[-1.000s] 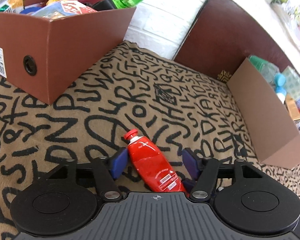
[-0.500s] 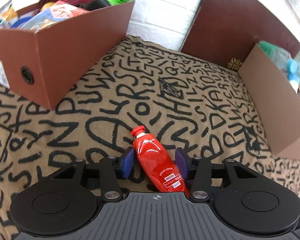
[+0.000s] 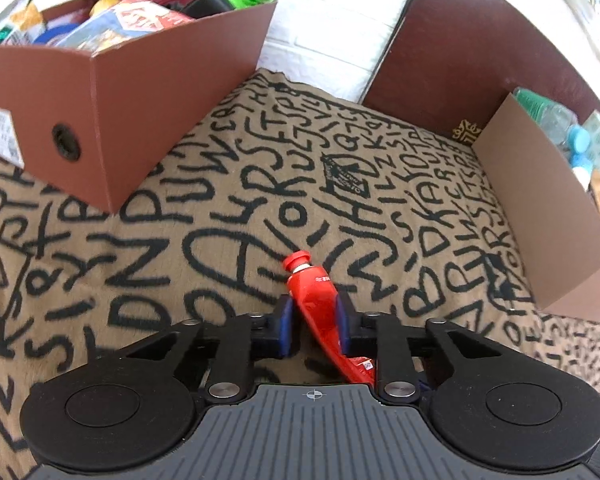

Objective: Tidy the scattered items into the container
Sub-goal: 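Carry the red tube with the right gripper into the brown box and open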

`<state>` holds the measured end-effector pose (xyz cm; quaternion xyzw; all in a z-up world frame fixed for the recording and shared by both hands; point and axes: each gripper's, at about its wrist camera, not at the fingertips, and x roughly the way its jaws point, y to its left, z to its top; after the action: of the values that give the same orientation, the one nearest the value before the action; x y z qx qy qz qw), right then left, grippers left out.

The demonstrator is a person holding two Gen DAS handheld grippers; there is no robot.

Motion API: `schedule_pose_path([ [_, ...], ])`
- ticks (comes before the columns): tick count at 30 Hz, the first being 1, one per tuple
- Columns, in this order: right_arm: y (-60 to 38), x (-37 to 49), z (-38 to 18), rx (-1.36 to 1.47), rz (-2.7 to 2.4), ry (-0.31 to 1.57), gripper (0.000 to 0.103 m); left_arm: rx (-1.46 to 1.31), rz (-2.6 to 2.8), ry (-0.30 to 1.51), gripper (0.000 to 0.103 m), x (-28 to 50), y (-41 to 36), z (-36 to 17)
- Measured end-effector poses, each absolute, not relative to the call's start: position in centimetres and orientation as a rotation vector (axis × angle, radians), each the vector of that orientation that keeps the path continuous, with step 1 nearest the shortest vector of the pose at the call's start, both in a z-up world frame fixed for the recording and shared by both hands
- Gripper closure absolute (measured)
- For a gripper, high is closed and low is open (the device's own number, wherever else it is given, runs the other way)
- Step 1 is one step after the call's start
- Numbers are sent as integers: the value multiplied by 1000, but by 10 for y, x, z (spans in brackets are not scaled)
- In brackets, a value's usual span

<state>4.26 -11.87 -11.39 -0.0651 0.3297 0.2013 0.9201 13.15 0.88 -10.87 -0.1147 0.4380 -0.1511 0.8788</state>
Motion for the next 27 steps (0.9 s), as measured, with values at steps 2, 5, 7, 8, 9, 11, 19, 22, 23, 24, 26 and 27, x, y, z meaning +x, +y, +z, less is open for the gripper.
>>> schedule_pose_path([
  [2,-117,38,-112,-129,438,689,88,-296,-348,930,93,130,13,-108],
  [5,-110,33,-110,-158,435,687,89,-247,-346,901,93,121,8,-103],
  [7,-110,31,-107,-146,436,684,89,-237,-349,883,94,116,7,-99],
  [8,-110,29,-105,-144,438,680,89,-244,-351,878,94,114,8,-97],
  [9,-110,28,-102,-146,438,672,89,-254,-354,872,94,113,11,-94],
  [11,-108,25,-94,-157,439,650,89,-267,-358,846,94,109,15,-86],
  [19,-84,34,-46,-199,487,512,88,-247,-318,663,93,104,43,-28],
  [22,-66,48,-27,-212,516,458,88,-237,-283,606,93,112,61,-6],
  [23,-61,53,-21,-215,526,442,88,-235,-273,591,93,115,68,1],
  [24,-54,59,-16,-219,535,426,88,-235,-265,578,93,119,76,8],
  [26,-40,71,-8,-226,552,400,88,-225,-243,552,93,128,88,19],
  [27,-33,78,-4,-227,560,391,88,-214,-231,540,93,134,95,24],
])
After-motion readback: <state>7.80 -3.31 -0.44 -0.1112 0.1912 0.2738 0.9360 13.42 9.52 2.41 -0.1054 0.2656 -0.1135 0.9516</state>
